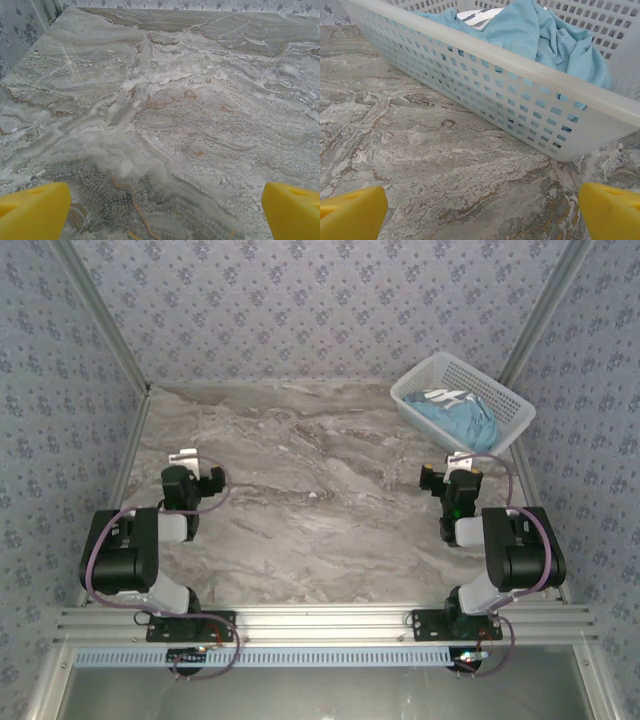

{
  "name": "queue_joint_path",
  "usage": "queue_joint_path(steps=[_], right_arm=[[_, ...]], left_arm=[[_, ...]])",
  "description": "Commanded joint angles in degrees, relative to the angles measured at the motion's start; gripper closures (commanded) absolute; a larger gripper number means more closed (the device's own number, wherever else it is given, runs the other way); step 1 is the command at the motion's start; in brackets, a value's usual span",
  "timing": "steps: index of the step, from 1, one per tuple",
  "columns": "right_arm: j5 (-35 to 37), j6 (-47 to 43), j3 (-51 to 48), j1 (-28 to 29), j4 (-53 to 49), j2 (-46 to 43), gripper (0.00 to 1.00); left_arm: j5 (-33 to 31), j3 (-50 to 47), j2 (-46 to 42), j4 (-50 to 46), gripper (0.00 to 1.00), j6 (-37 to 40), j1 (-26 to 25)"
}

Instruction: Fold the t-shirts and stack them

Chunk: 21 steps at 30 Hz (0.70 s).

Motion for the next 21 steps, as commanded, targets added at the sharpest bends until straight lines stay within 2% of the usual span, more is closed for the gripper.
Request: queue_joint_path(steps=[1, 17, 19, 20, 21], right_arm=[[-0.24, 0.15, 0.75, -0.47, -0.1, 0.11, 0.0], [-0.28, 0.12, 0.64, -0.51, 0.04, 0.06, 0.0], [0.93, -1.49, -0.95, 0.11, 2.44, -1.68, 0.0], [3.59, -2.86, -2.08, 1.73, 2.69, -4.02, 0.0], [8.42, -5.11, -2.99, 4.39, 2.5, -6.95, 0.0]], left_arm=[[0.85, 0.62, -0.01, 0.21, 0.02, 0.69, -0.16], [1.1, 0.79, 0.05, 0.04, 0.02, 0.66, -0.03], [1.37, 0.47, -0.26, 0.5, 0.02, 0.54, 0.21], [0.77, 0.21, -2.09, -0.48, 0.02, 0.64, -0.19], [-2.64, 0.22, -5.21, -3.21, 0.02, 1.1, -1.29]])
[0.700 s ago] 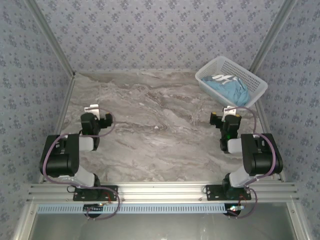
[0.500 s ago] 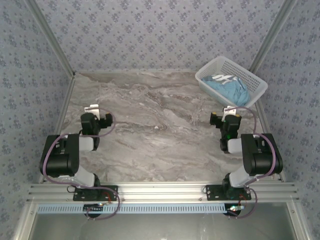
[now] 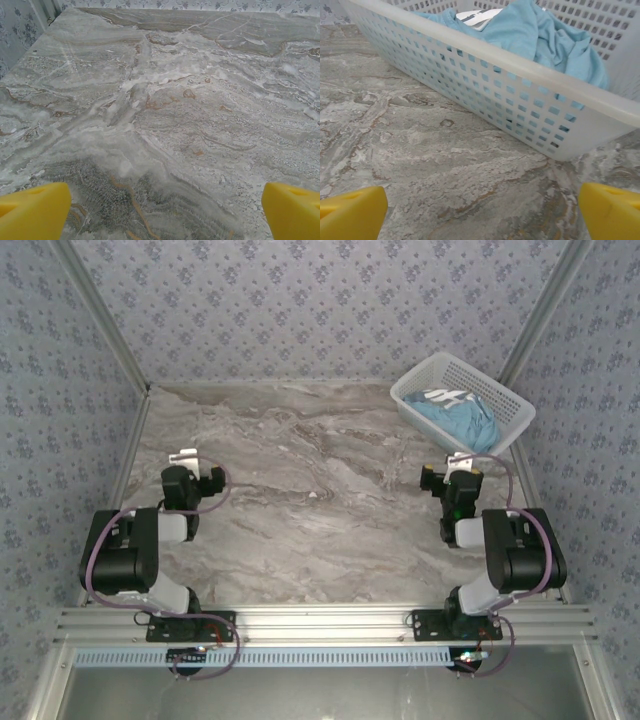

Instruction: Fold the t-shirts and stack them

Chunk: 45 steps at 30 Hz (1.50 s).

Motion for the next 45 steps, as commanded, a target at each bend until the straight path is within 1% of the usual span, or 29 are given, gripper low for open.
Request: queue_joint_path(steps=[1, 2, 3, 4, 5, 6, 7, 8, 9, 10, 11, 12, 13, 14, 15, 17, 18, 19, 21, 23, 24, 26, 28, 32, 38, 40, 42, 44, 45], right_arm=[[10.99, -6.21, -2.16, 6.52, 1.44, -8.67, 0.0], [17.22, -8.08, -1.61, 9.94, -0.32, -12.89, 0.0], [20.83, -8.09, 0.1, 12.5, -3.35, -17.98, 0.0], [22.35, -6.21, 3.45, 14.19, -10.81, -22.23, 0.0], [22.1, 1.88, 10.55, 15.02, -23.77, -27.25, 0.0], [18.26, 10.64, 19.16, 13.99, -41.57, -29.27, 0.0], [13.5, 18.43, 25.74, 11.67, -52.61, -29.06, 0.0], [7.46, 26.4, 32.23, 8.66, -62.54, -28.01, 0.0], [3.74, 34.04, 36.04, 5.68, -68.03, -26.48, 0.0], [-4.95, 35.43, 37.35, 1.2, -66.45, -24.89, 0.0], [-14.46, 38.3, 39.06, -3.38, -64.49, -22.24, 0.0], [-16.42, 40.31, 42.05, -5.7, -66.94, -19.09, 0.0], [-14.23, 40.89, 46.76, -6.38, -71.46, -15.95, 0.01], [-11.6, 40.67, 52.78, -6.72, -76.92, -12.28, 0.05], [-11.33, 39.88, 57.69, -7.76, -80.44, -7.93, 0.09], [-13.18, 39.03, 65.03, -9.89, -85.23, -0.53, 0.17], [-15.28, 38.93, 68.93, -11.31, -86.92, 3.05, 0.23], [-17.07, 38.63, 71.65, -12.43, -89.12, 6.43, 0.26], [-19.7, 38.03, 78.03, -14.24, -92.55, 13.76, 0.28], [-20.42, 37.12, 83.58, -14.84, -94.96, 20.07, 0.29], [-19.98, 34.47, 86.19, -14.94, -96.12, 23.17, 0.29], [-19.04, 32.96, 89.6, -15.18, -97.1, 28.26, 0.29], [-20.66, 32.64, 92.23, -15.8, -97.28, 33.36, 0.28], [-21.62, 32.55, 95.46, -16.0, -97.21, 40.49, 0.29], [-22.8, 33.84, 96.84, -15.52, -94.65, 46.34, 0.4], [-24.55, 34.2, 96.73, -15.47, -93.6, 47.3, 0.5], [-24.75, 33.75, 96.38, -15.48, -92.62, 46.99, 0.64], [-23.04, 32.34, 93.85, -14.85, -89.33, 44.02, 0.76], [-22.25, 32.28, 91.41, -14.4, -87.63, 41.57, 0.85]], left_arm=[[-6.48, 0.35, -7.99, -5.28, 0.02, 1.13, -2.49], [-10.89, 0.35, -12.44, -8.04, 0.02, 1.86, -4.46], [-14.98, 0.31, -16.79, -9.1, 0.02, 2.25, -6.64], [-17.71, 0.88, -20.65, -10.01, 0.02, 2.48, -8.68], [-20.97, 3.07, -24.27, -12.79, 0.02, 2.25, -10.9], [-25.17, 7.2, -26.44, -18.77, 0.02, -0.21, -12.54], [-29.12, 13.24, -27.38, -28.81, 0.02, -7.05, -12.87], [-28.63, 22.16, -27.44, -48.44, 0.02, -18.14, -12.14], [-26.75, 30.71, -26.11, -63.38, 0.02, -26.75, -10.98], [-26.81, 33.46, -24.11, -65.67, 0.02, -31.79, -9.61], [-19.69, 35.55, -21.63, -66.85, 0.02, -37.03, -6.13], [-10.73, 37.73, -19.04, -67.12, 0.02, -41.2, -2.64], [-5.49, 39.71, -16.85, -66.87, 0.02, -43.16, -1.63], [-2.68, 42.52, -14.52, -66.68, 0.02, -42.95, -2.55], [-1.74, 45.56, -12.72, -66.83, 0.02, -41.38, -4.7], [-0.91, 51.18, -9.86, -67.68, 0.02, -37.15, -9.3], [0.23, 53.87, -8.34, -68.56, 0.03, -35.21, -11.6], [1.68, 56.02, -7.09, -69.32, 0.05, -34.16, -13.28], [5.56, 59.34, -4.53, -70.55, 0.1, -33.01, -16.99], [8.4, 60.65, -3.18, -70.56, 0.13, -32.03, -20.45], [8.66, 60.95, -2.74, -70.64, 0.14, -31.68, -22.38], [9.18, 61.04, -2.24, -70.65, 0.16, -31.4, -25.35], [9.65, 61.08, -2.05, -70.89, 0.2, -31.47, -27.77], [9.52, 61.21, -2.47, -72.09, 0.22, -31.66, -30.27], [8.73, 60.87, -4.51, -74.32, 0.26, -31.62, -31.17], [8.16, 60.41, -5.38, -74.6, 0.28, -31.46, -31.23], [7.63, 60.03, -6.16, -74.99, 0.29, -31.4, -31.22], [7.39, 59.86, -6.82, -75.29, 0.3, -31.27, -31.18], [7.15, 59.77, -7.0, -75.49, 0.31, -31.2, -31.17]])
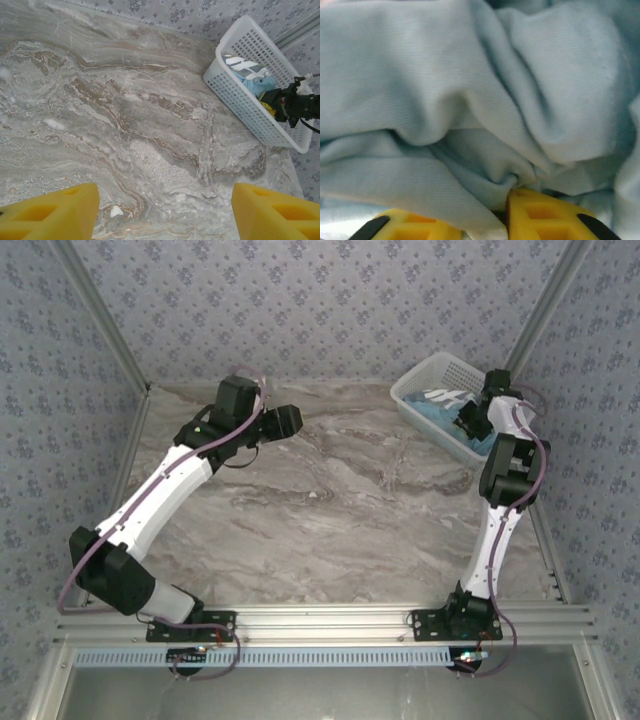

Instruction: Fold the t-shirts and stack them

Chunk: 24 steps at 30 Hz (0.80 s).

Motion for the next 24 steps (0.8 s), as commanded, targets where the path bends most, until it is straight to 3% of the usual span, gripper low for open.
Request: queue_joint_path(steps=[1, 5, 9, 16, 24], right_arm=[[1.33, -0.51, -4.79, 1.5, 7.21, -7.68, 0.96], [8.8, 0.48, -11.9, 3.85, 13.85, -20.51, 1.0], [12.13, -1.18, -8.89, 6.8, 15.41, -29.62, 1.0], [4.73, -2.77, 8.01, 11.63, 17.93, -35.17, 1.0], [-0.71, -2.48, 16.45, 22.29, 25.73, -40.49, 1.0]], left_arm=[[-1.01, 0.62, -2.69, -1.41, 0.31, 0.95, -0.27], [-1.07, -0.2, -3.17, -1.33, 0.32, 0.87, -0.4], [-0.58, -1.43, -2.83, -0.56, 0.33, 0.6, -0.53], [-0.67, -2.28, -2.6, 0.52, 0.35, 0.49, -0.83], [-7.09, -3.08, -5.89, -2.32, 0.35, 1.1, -0.81]])
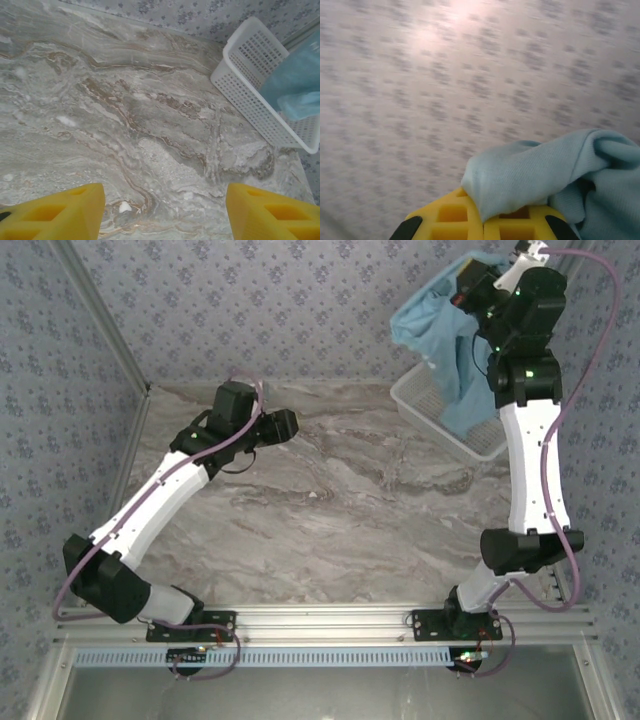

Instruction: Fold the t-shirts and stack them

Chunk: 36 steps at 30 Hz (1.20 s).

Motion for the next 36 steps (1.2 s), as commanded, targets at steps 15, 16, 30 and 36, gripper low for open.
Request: queue_joint_path(steps=[15, 16, 30, 36], right_arm=[[3.62, 0.08, -27.27, 37.1, 1.23, -1.44, 0.95], [0.73, 1.28, -28.29, 37.95, 0.79, 1.32, 0.75], [-4.11, 12.07, -52.37, 32.3, -7.45, -0.59, 0.34], [-5.27, 14.2, -60.95, 26.08, -8.71, 1.97, 0.36]], left_arm=[[-23.61, -4.58, -17.69, -16.34, 0.3, -1.18, 1.21], [-24.19, -5.28, -18.61, -17.61, 0.31, -2.03, 1.29], [-7.25, -21.71, -21.48, -20.06, 0.25, -6.51, 1.85], [-8.2, -18.89, -8.1, -16.59, 0.21, -5.84, -1.98]])
